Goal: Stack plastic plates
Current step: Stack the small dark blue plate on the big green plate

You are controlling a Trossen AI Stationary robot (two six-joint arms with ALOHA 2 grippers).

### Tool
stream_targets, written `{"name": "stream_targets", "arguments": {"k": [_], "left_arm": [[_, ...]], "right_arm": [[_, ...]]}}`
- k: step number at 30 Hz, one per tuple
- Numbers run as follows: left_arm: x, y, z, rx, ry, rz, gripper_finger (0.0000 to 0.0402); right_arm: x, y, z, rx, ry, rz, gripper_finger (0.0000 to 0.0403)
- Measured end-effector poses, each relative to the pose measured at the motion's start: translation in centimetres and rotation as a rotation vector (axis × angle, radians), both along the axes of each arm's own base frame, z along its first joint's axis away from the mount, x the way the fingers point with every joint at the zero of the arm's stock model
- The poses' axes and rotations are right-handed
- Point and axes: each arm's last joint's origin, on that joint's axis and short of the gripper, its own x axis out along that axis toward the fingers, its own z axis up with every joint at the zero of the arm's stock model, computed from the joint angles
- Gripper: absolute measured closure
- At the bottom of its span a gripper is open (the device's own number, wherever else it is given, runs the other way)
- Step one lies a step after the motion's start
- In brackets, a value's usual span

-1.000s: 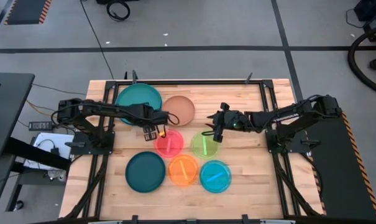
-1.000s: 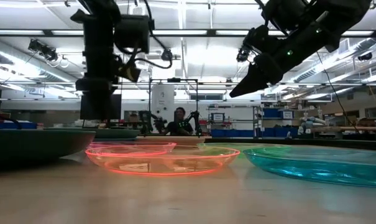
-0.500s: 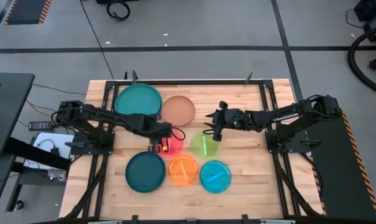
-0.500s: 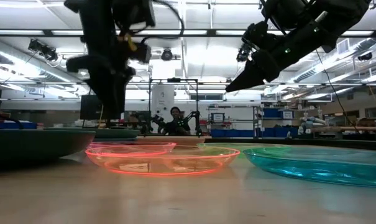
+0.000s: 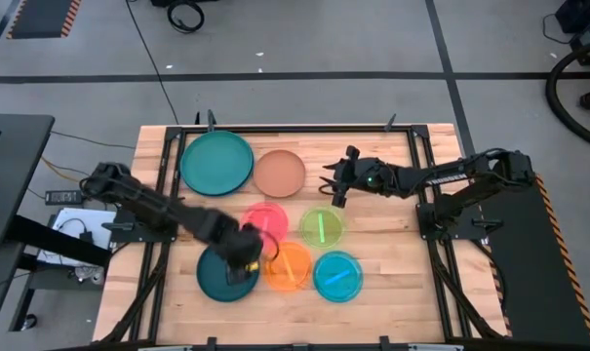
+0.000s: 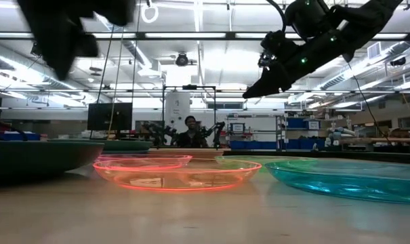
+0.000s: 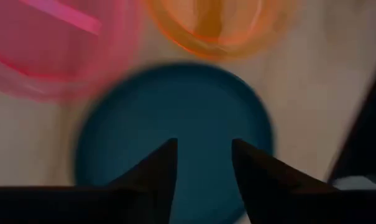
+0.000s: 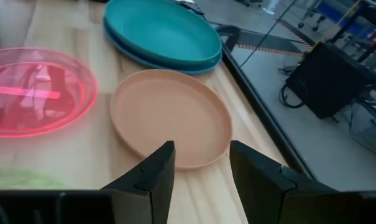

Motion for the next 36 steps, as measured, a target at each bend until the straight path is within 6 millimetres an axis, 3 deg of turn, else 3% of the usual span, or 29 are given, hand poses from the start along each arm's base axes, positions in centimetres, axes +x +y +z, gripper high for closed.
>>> {"name": "stream_targets", "arguments": {"k": [4,13,18,25,36], "left_arm": [[-0.4,-3.2,0.1,-0.030,0.014,0.049,0.0263],[2.1,-8.2,-2.1,0.072,0.159,0.046,0.0278],[3.1,-9.8,-3.2,0.132,0.237,0.057,0.0279],[4.0,-11.1,-2.9,0.127,0.232,0.174,0.0279],[2.2,-14.0,-2.7,0.170,0.140,0.343,0.0279]], "right_arm": [[0.2,-0.3,-0.2,0.039,-0.018,0.025,0.0239],[1.0,-0.4,-0.3,-0.013,-0.072,0.014,0.0239],[0.9,-0.5,-0.5,-0.026,-0.049,-0.002,0.0239],[0.8,-0.3,-1.0,-0.011,0.004,-0.003,0.0239],[1.0,2.7,-1.3,0.001,0.037,0.081,0.0244]]}}
